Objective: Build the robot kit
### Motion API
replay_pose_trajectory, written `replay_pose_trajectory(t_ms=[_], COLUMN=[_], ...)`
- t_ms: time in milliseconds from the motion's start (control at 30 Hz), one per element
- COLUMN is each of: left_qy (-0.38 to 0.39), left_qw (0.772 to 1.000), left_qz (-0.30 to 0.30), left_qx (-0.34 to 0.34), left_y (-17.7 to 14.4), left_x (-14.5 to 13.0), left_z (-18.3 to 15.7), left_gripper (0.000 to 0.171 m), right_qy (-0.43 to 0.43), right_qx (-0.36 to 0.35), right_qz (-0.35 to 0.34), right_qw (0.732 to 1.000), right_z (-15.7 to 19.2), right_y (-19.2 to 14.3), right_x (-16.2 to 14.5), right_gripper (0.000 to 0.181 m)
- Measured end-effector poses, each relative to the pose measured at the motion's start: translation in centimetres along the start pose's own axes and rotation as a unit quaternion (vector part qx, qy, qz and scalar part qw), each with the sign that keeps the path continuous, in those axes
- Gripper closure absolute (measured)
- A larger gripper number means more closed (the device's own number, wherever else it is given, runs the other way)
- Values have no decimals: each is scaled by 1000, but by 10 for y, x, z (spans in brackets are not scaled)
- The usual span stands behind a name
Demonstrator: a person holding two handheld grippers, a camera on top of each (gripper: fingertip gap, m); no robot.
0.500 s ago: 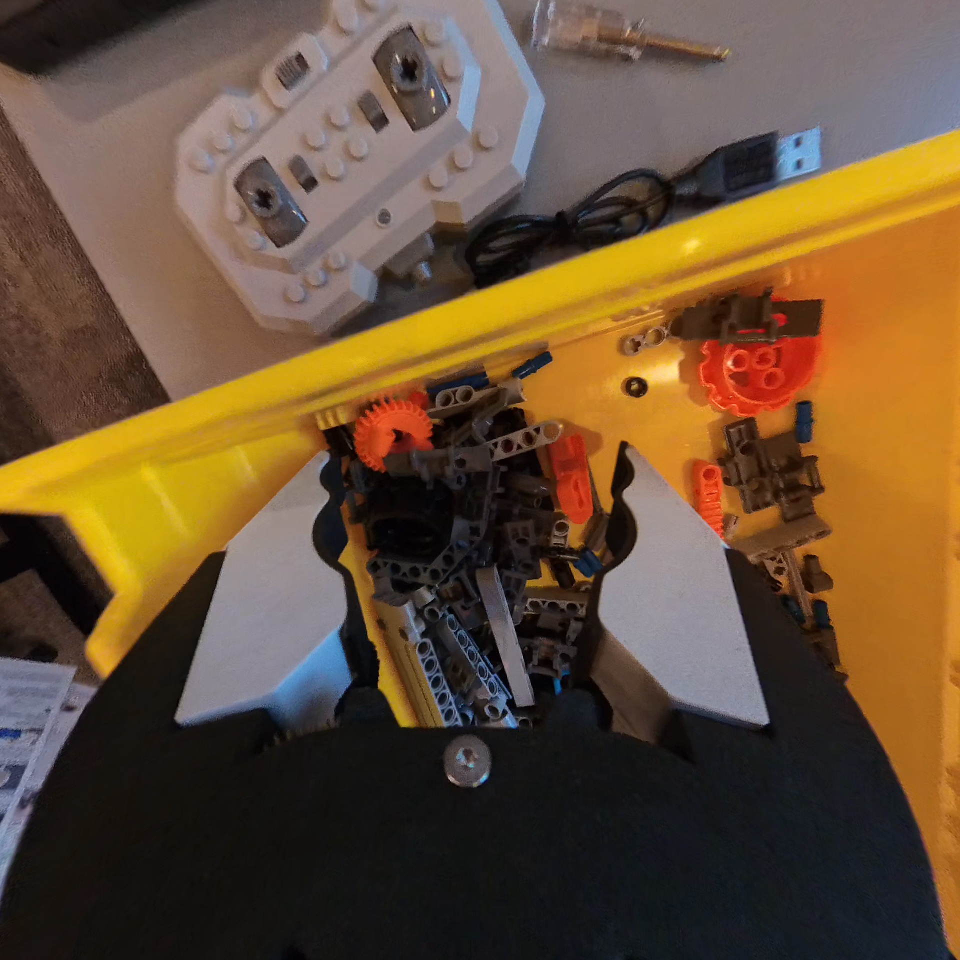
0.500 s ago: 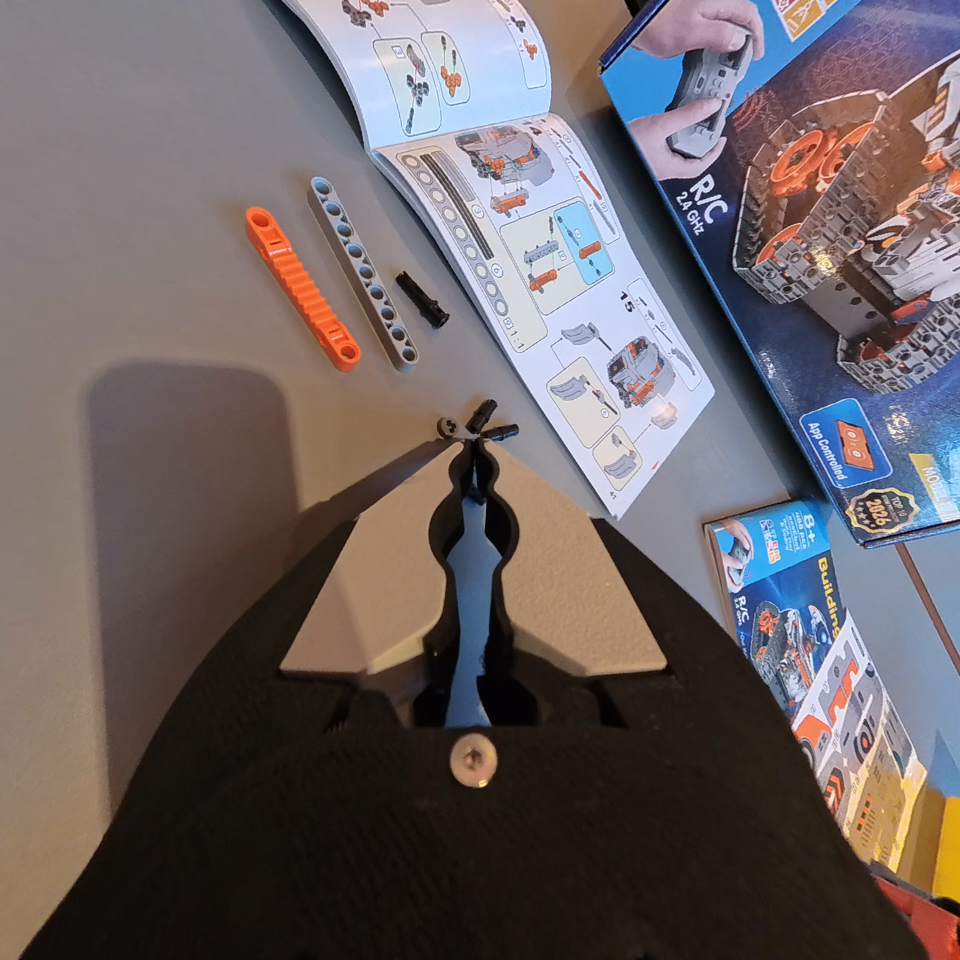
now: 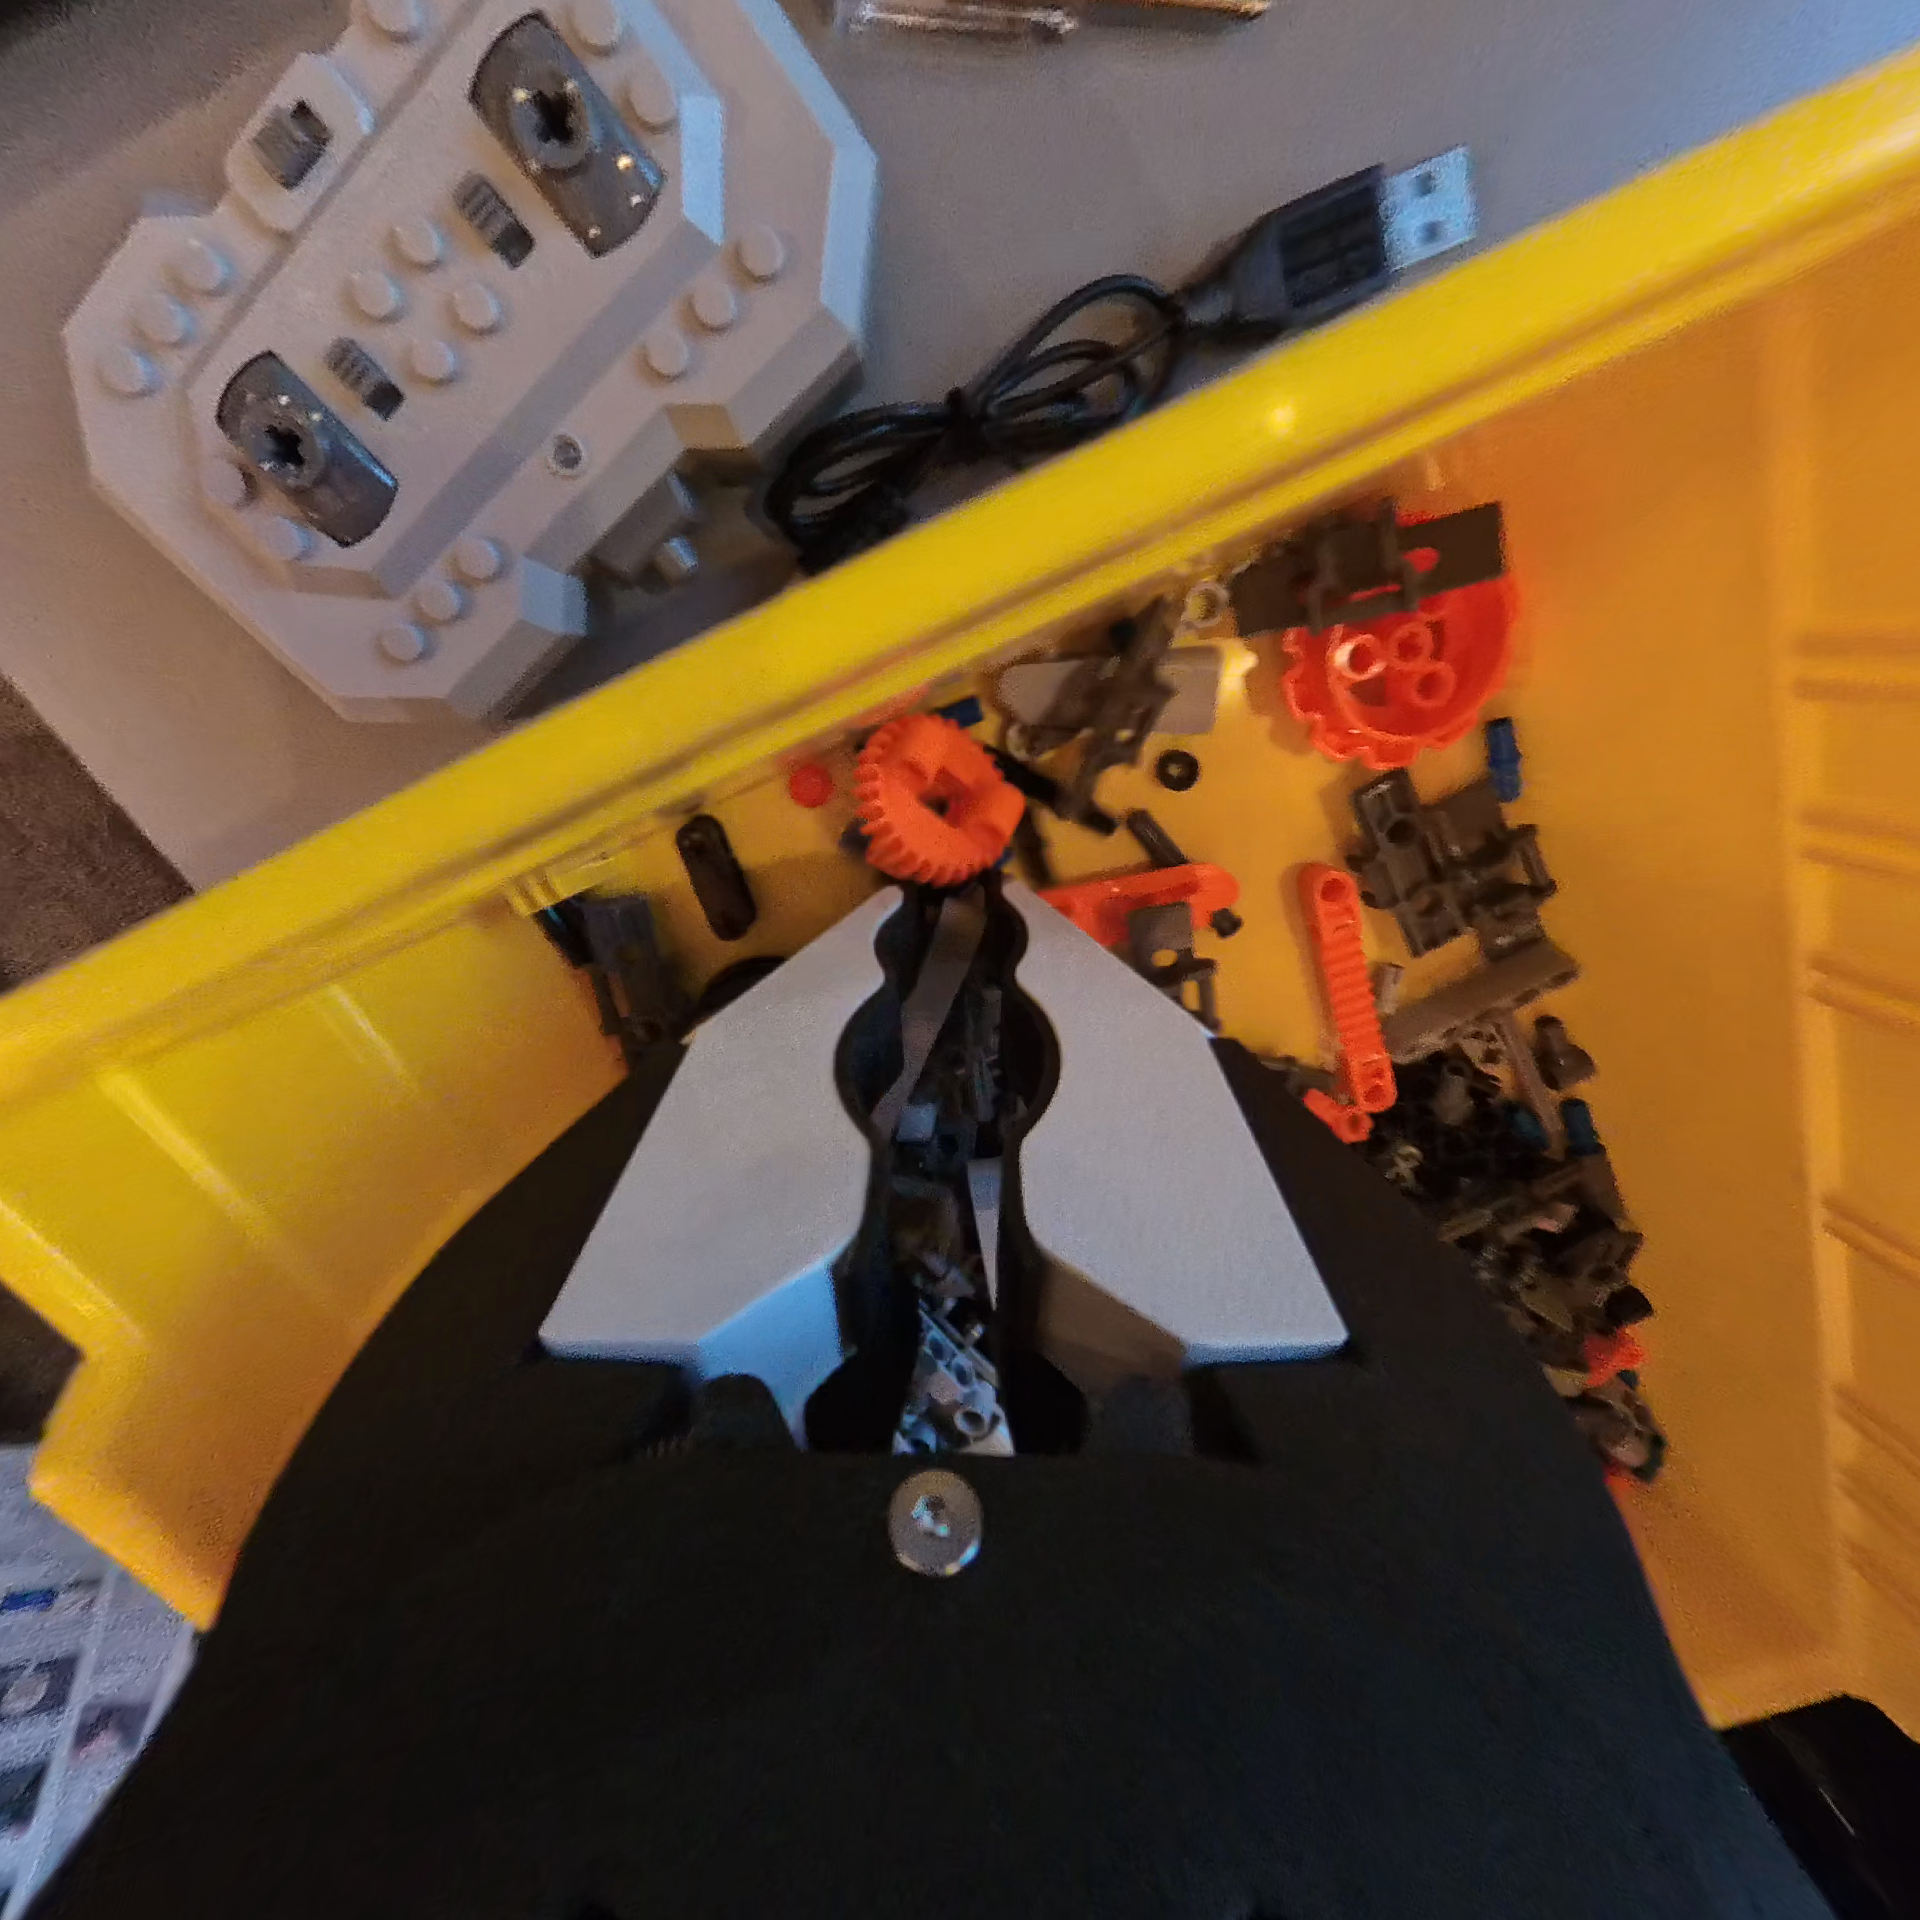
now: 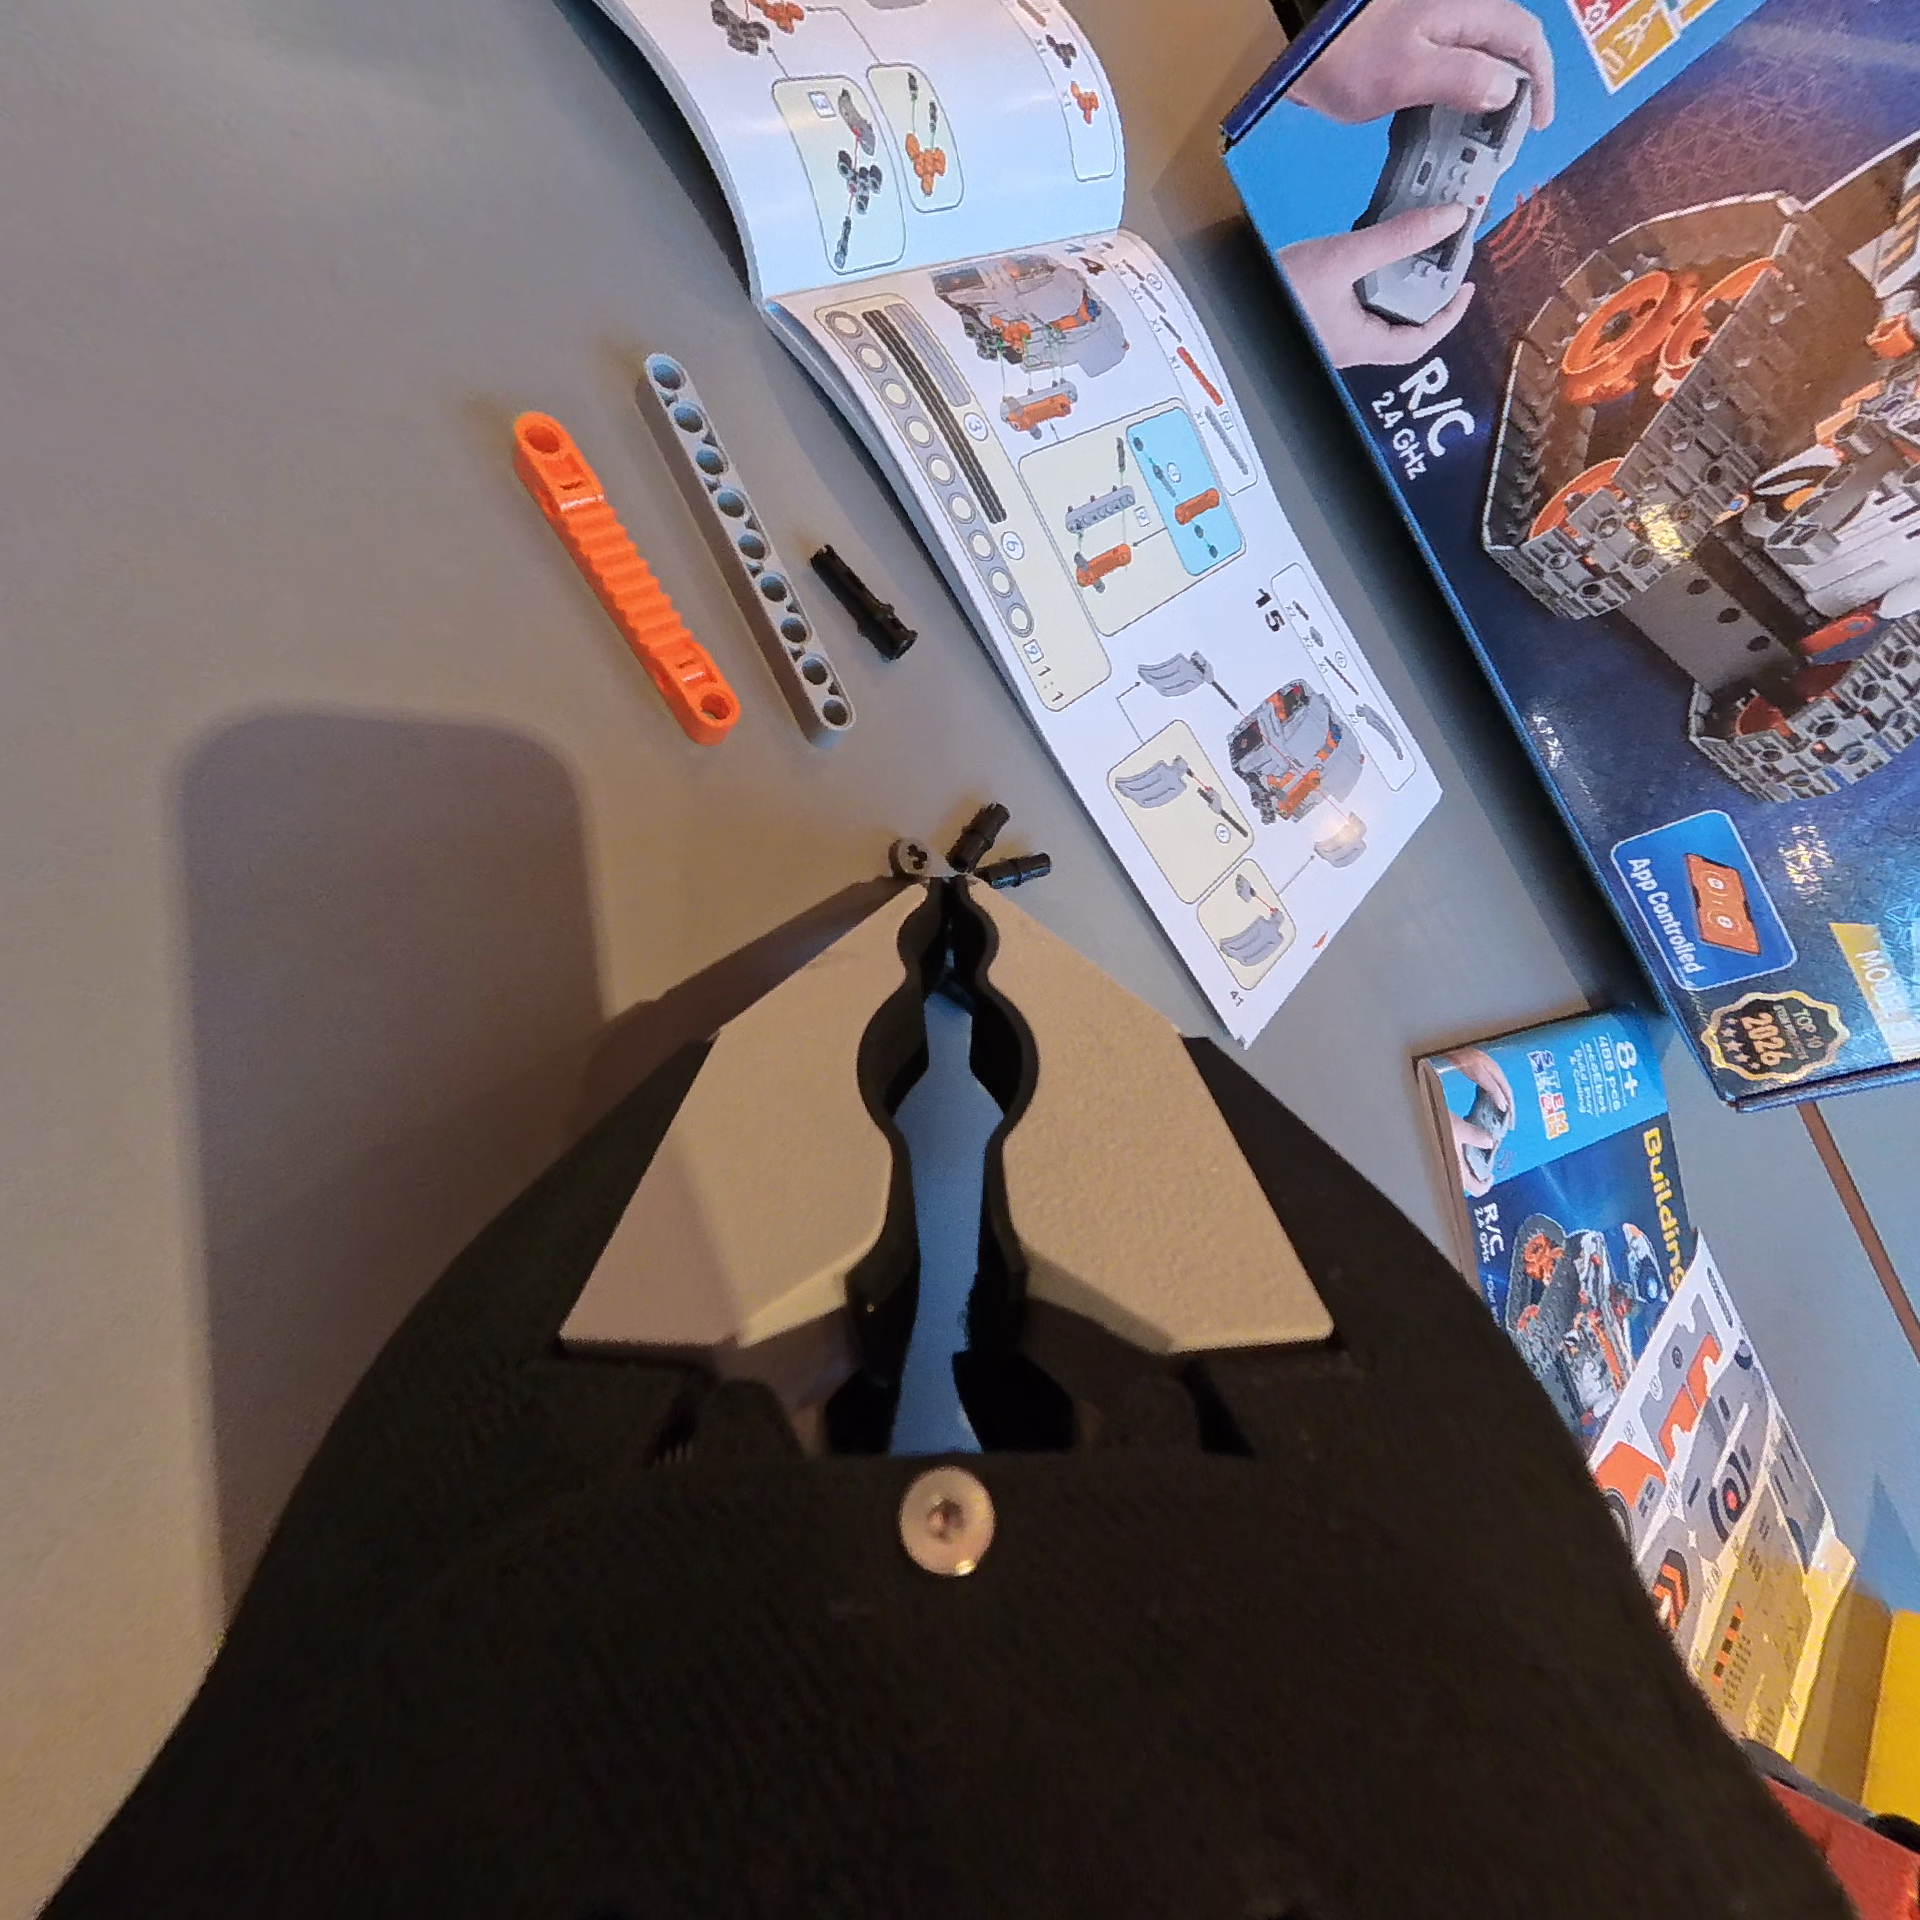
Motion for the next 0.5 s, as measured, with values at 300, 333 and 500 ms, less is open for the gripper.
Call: replay_pose_trajectory(t_ms=[300,333,500], left_qy=[-2,-3,10], left_qw=[993,992,995], left_qz=[-37,-38,-48], left_qx=[-111,-119,-86], left_y=[-20,-22,-31], left_x=[-40,-46,-71], left_z=[-28,-31,-40], left_gripper=[159,162,168], right_qy=[-1,-3,-8], right_qx=[-1,-1,-1], right_qz=[0,0,0], right_qw=[1000,1000,1000], right_z=[0,0,1], right_y=[-1,-1,-1], right_x=[0,0,1], right_gripper=[181,181,181])
Point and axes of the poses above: each gripper's, where its closed fingertips meet, y out along the fingers, x out of its top, z = x × y across the jaws, the point moved 9 cm from there along -y, back along the fingers, and after that the axes turned 6 degrees about y, right-handed, at the moved point
